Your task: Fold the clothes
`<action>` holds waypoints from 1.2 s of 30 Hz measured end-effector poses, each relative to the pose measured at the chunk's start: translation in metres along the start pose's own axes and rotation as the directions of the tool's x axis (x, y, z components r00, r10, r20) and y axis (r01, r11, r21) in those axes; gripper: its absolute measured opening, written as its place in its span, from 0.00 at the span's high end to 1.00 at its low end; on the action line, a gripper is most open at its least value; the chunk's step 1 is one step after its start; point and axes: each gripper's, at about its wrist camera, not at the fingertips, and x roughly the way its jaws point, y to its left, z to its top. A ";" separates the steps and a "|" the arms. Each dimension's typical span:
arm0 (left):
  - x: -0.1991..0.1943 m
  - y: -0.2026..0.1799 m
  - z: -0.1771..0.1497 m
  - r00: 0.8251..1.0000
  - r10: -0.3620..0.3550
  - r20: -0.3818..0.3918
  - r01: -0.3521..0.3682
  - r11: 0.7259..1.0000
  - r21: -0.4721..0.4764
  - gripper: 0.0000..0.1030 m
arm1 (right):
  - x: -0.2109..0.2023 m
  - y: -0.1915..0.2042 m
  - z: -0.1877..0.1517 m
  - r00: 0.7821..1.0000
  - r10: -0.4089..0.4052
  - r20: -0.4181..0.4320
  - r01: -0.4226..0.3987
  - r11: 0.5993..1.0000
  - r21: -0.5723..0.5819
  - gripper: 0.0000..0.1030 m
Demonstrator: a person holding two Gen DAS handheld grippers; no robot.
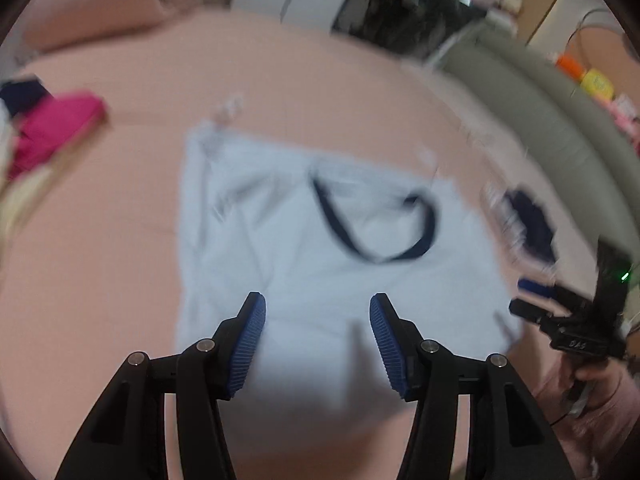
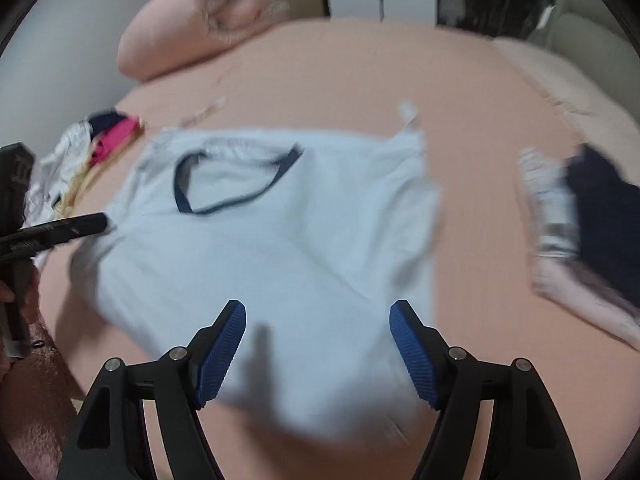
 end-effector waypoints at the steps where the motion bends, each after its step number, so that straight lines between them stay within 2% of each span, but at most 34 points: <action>1: -0.012 0.001 -0.001 0.998 0.057 0.021 -0.057 0.998 -0.016 0.43 | -0.019 -0.011 -0.002 1.000 -0.008 0.028 0.007 0.999 0.035 0.28; 2: -0.010 0.003 -0.007 0.992 0.127 -0.009 -0.127 0.991 -0.046 0.39 | -0.027 -0.018 -0.001 0.999 -0.024 0.049 0.020 0.997 0.078 0.27; 4: -0.006 0.008 -0.019 0.965 0.250 -0.078 -0.258 0.961 -0.104 0.38 | -0.036 -0.041 -0.009 0.995 -0.094 0.041 0.085 0.980 0.180 0.26; 5: -0.003 0.018 -0.030 0.959 0.253 -0.129 -0.271 0.951 -0.151 0.38 | -0.031 -0.047 -0.015 0.993 -0.114 -0.003 0.112 0.971 0.210 0.26; 6: -0.002 0.024 -0.042 0.964 0.221 -0.146 -0.248 0.948 -0.199 0.38 | -0.025 -0.053 -0.020 0.990 -0.132 -0.049 0.140 0.961 0.239 0.26; 8: -0.005 0.032 -0.061 0.975 0.171 -0.144 -0.203 0.944 -0.259 0.38 | -0.028 -0.058 -0.030 0.990 -0.119 -0.069 0.133 0.958 0.253 0.26; 11: -0.010 0.033 -0.072 0.978 0.182 -0.100 -0.201 0.951 -0.235 0.38 | -0.035 -0.059 -0.045 0.991 -0.111 -0.074 0.126 0.963 0.237 0.26; 13: -0.007 0.036 -0.075 0.987 0.142 -0.078 -0.158 0.955 -0.253 0.38 | -0.030 -0.054 -0.050 0.988 -0.130 -0.081 0.143 0.972 0.189 0.26; 14: -0.006 0.039 -0.075 0.993 0.106 -0.055 -0.117 0.953 -0.280 0.38 | -0.021 -0.052 -0.050 0.990 -0.114 -0.082 0.128 0.970 0.206 0.26; 16: -0.002 0.045 -0.071 0.998 0.044 -0.036 -0.054 0.936 -0.348 0.38 | -0.019 -0.064 -0.054 0.997 -0.053 -0.061 0.071 0.940 0.333 0.26; 19: 0.007 0.050 -0.071 0.997 -0.036 -0.069 0.004 0.906 -0.423 0.39 | -0.015 -0.084 -0.061 0.999 0.031 -0.015 -0.019 0.859 0.511 0.25; 20: 0.008 0.049 -0.073 0.995 -0.062 -0.078 0.022 0.898 -0.439 0.39 | -0.014 -0.085 -0.060 0.999 0.037 -0.022 -0.020 0.852 0.522 0.25; 23: 0.002 0.047 -0.081 0.990 -0.122 -0.067 0.073 0.866 -0.494 0.39 | -0.017 -0.077 -0.055 0.996 0.087 -0.034 -0.061 0.877 0.476 0.25; 24: 0.003 0.040 -0.088 0.991 -0.120 -0.063 0.072 0.856 -0.512 0.39 | -0.019 -0.074 -0.056 0.992 0.120 -0.024 -0.094 0.874 0.476 0.25; 27: 0.007 0.038 -0.091 0.996 -0.080 -0.050 0.040 0.840 -0.540 0.39 | -0.017 -0.068 -0.057 0.991 0.134 -0.029 -0.103 0.868 0.487 0.25; 32: 0.025 0.039 -0.082 0.993 -0.118 0.003 0.099 0.821 -0.562 0.39 | -0.004 -0.061 -0.047 0.985 0.175 -0.001 -0.150 0.848 0.508 0.25; 34: 0.039 0.042 -0.079 0.991 -0.136 0.017 0.119 0.796 -0.594 0.39 | 0.008 -0.058 -0.041 0.989 0.147 -0.020 -0.116 0.850 0.514 0.25; 36: 0.042 0.043 -0.077 0.991 -0.127 0.038 0.125 0.791 -0.599 0.43 | 0.013 -0.055 -0.039 0.994 0.106 -0.019 -0.080 0.845 0.528 0.24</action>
